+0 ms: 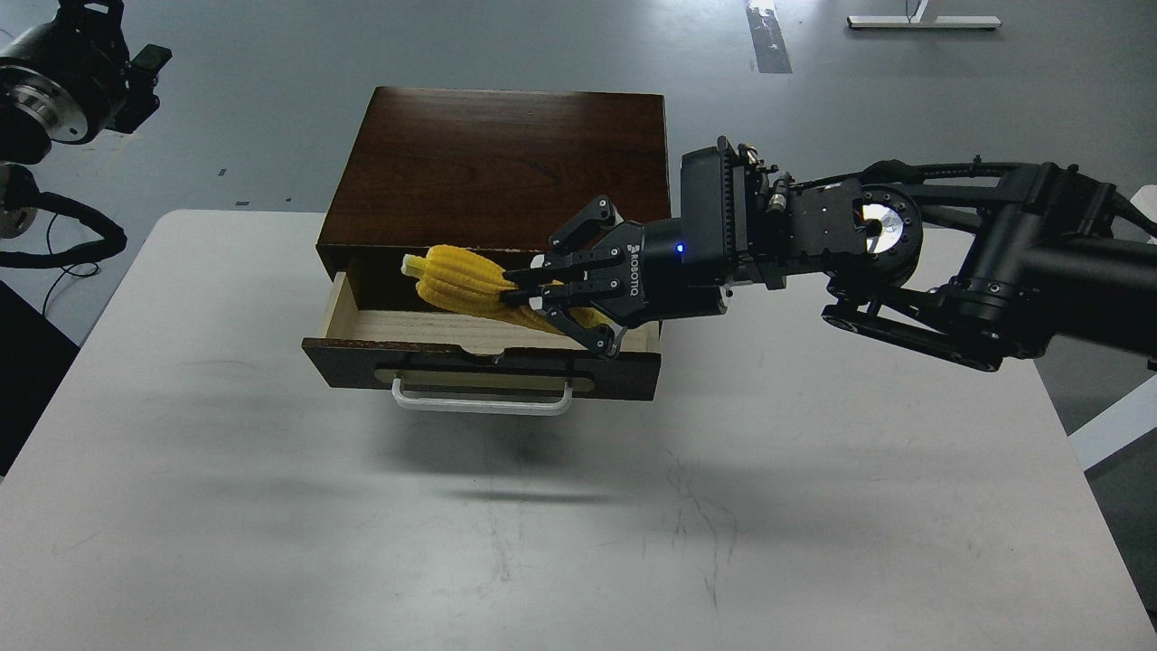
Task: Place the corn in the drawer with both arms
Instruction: 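Lower the corn into the drawer and open the right gripper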
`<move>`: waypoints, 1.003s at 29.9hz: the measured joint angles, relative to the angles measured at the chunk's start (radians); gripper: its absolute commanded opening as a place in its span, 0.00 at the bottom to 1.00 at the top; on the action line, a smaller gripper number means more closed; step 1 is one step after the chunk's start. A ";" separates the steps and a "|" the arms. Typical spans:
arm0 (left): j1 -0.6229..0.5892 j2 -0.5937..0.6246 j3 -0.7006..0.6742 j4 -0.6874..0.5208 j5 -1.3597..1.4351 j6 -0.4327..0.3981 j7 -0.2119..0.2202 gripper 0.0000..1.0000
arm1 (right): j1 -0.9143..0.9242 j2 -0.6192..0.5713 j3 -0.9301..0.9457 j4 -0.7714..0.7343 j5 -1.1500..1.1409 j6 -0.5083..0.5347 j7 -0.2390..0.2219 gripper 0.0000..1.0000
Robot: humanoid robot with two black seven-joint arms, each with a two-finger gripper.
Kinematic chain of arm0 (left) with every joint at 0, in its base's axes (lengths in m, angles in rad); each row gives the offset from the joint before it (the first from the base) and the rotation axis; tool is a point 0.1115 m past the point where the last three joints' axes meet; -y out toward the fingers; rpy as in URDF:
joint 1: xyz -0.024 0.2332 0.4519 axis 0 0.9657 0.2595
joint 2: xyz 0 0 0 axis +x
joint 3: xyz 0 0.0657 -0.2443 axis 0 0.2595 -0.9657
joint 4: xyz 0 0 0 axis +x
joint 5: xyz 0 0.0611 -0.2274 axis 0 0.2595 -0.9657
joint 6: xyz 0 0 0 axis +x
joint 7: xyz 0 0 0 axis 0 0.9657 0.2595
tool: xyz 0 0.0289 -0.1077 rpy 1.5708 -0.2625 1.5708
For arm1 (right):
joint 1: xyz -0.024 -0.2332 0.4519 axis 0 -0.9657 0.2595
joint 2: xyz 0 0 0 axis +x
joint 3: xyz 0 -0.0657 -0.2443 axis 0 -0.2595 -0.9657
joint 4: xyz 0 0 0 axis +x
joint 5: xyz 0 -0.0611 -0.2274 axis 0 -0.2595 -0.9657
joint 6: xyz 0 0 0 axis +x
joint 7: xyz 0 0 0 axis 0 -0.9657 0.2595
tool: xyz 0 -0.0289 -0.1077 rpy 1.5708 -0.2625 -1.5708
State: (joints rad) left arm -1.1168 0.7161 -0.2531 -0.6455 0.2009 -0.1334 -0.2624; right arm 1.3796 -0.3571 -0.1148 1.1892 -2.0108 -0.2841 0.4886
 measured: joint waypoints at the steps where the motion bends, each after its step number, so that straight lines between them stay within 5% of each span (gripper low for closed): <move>1: 0.000 0.000 0.000 0.000 0.000 0.000 0.000 0.98 | 0.002 0.005 0.000 -0.013 0.000 -0.001 0.000 0.04; 4: 0.000 0.000 0.000 0.000 0.000 0.000 0.000 0.98 | 0.009 0.013 0.000 -0.047 0.000 -0.005 0.000 0.06; 9: 0.000 -0.003 0.000 0.000 0.000 0.000 0.000 0.98 | 0.006 0.019 0.001 -0.062 0.000 -0.006 0.000 0.50; 10: 0.000 -0.003 0.000 0.000 0.000 0.000 0.000 0.98 | 0.004 0.020 0.001 -0.062 0.000 -0.006 0.000 0.71; 13: 0.000 -0.003 0.001 0.000 0.000 -0.001 0.000 0.98 | 0.000 0.023 0.003 -0.061 0.004 -0.006 0.000 0.91; 30: -0.002 -0.003 0.002 0.000 0.003 -0.003 0.000 0.98 | -0.005 0.025 0.023 -0.068 0.026 -0.006 0.000 0.98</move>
State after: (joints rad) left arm -1.1184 0.7127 -0.2516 -0.6458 0.2040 -0.1367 -0.2623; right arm 1.3744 -0.3319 -0.0921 1.1213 -1.9850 -0.2897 0.4887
